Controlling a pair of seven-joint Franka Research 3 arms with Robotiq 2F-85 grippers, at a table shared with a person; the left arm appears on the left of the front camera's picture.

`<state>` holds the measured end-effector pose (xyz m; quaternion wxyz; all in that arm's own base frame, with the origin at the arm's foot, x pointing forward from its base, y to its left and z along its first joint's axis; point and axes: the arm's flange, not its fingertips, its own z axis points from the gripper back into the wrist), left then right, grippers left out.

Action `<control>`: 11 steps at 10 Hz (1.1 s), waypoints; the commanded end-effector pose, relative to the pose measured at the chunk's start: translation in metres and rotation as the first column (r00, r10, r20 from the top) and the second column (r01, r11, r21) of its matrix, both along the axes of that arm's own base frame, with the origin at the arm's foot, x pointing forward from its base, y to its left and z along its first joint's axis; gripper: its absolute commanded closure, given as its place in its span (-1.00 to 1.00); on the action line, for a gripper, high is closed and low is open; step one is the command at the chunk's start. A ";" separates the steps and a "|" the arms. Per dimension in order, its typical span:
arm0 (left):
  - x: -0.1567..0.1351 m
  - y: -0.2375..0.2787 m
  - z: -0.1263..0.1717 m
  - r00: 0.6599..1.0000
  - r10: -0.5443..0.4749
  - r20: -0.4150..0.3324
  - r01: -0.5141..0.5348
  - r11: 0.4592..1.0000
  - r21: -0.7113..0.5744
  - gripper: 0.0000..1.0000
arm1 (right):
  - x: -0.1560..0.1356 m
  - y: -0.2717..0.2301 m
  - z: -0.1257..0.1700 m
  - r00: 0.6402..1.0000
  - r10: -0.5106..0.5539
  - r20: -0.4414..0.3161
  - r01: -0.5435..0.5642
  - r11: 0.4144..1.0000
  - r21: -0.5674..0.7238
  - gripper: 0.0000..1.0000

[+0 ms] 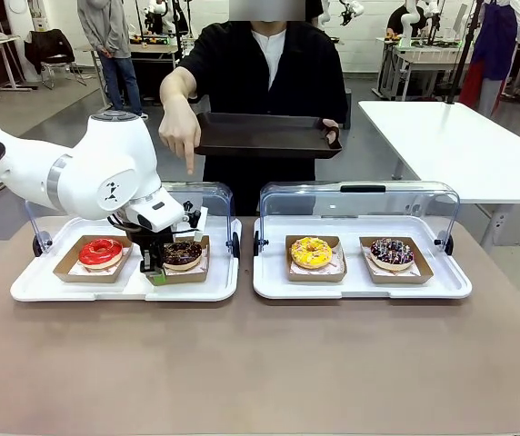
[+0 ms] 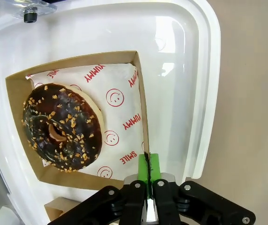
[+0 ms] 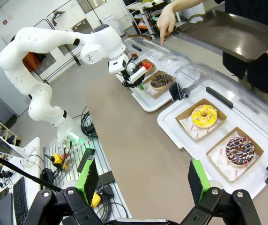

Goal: Provide the desired donut to the person.
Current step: Pick up and lift the Paper togo box containing the Donut pointed at by the person.

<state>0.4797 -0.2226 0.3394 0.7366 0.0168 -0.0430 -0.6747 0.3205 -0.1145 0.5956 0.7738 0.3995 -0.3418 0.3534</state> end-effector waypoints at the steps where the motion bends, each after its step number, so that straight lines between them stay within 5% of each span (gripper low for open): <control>1: 0.000 0.004 0.000 1.000 -0.009 -0.021 0.008 1.000 -0.024 1.00 | 0.003 0.000 0.001 1.000 0.010 0.019 -0.011 1.000 0.024 -1.00; 4: -0.010 0.011 0.032 0.996 -0.088 -0.013 0.088 0.996 -0.022 1.00 | 0.003 0.000 0.001 1.000 0.010 0.019 -0.011 1.000 0.024 -1.00; 11: -0.083 0.038 0.205 0.993 -0.119 -0.019 0.120 0.992 0.029 1.00 | 0.003 0.000 0.001 1.000 0.010 0.019 -0.011 1.000 0.024 -1.00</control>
